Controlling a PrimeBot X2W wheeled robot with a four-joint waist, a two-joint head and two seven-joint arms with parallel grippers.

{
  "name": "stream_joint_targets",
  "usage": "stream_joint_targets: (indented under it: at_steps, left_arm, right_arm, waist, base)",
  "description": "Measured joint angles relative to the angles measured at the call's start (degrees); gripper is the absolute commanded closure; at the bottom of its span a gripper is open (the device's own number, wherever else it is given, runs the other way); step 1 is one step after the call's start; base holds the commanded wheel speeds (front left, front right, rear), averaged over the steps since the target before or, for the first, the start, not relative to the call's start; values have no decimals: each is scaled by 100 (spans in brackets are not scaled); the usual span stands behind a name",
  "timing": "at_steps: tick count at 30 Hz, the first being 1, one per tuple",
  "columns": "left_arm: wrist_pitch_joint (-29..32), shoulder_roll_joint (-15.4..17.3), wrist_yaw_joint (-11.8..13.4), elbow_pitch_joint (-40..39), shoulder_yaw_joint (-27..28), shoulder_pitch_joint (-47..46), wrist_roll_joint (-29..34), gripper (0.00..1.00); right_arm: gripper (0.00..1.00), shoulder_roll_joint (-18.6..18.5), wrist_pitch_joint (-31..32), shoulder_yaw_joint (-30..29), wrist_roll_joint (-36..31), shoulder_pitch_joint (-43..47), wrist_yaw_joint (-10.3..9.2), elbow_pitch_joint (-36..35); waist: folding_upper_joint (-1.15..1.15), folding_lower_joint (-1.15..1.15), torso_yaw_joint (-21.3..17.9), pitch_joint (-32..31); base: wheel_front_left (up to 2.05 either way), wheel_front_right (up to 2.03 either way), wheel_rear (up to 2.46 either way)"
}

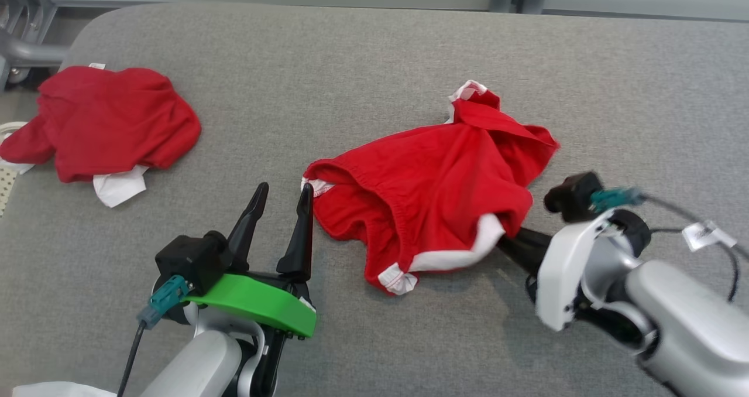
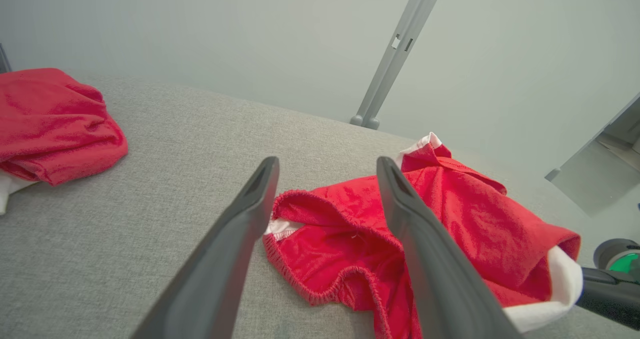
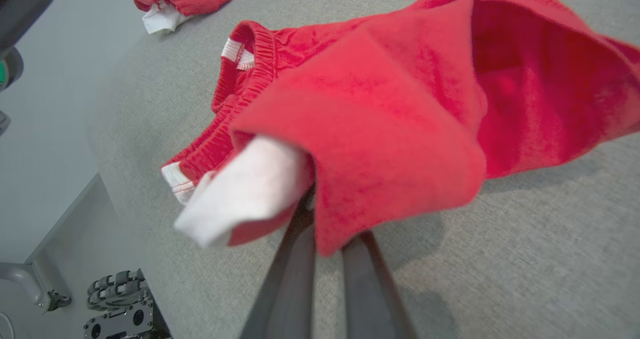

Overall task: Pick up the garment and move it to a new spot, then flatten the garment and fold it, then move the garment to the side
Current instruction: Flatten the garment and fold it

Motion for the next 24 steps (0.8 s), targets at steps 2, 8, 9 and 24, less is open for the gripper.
stream_joint_targets:
  at_steps: [2, 8, 9, 24]
  left_arm:
    - [-2, 22, 9, 4, -2, 42, -2, 0]
    - [-5, 2, 15, -22, -8, 41, -5, 0]
    - [-8, -2, 15, -32, -2, 39, -7, 0]
    - [-18, -168, -143, 155, -108, -110, -14, 0]
  right_arm:
    - [100, -303, 452, 46, 845, -76, 1, -712]
    - [100, -1583, 1840, -780, 2635, -81, 0, -2694]
    - [100, -1805, 2216, -1109, 3117, -7, 0, -2969]
    - [0, -1110, 3281, -1151, 1173, -750, 1, -82]
  waist:
    - [0, 0, -62, -36]
    - [0, 0, -201, -155]
    - [0, 0, -232, -157]
    - [0, 0, 76, 50]
  base:
    - [0, 0, 0]
    - [0, 0, 0]
    - [0, 0, 0]
    - [0, 0, 0]
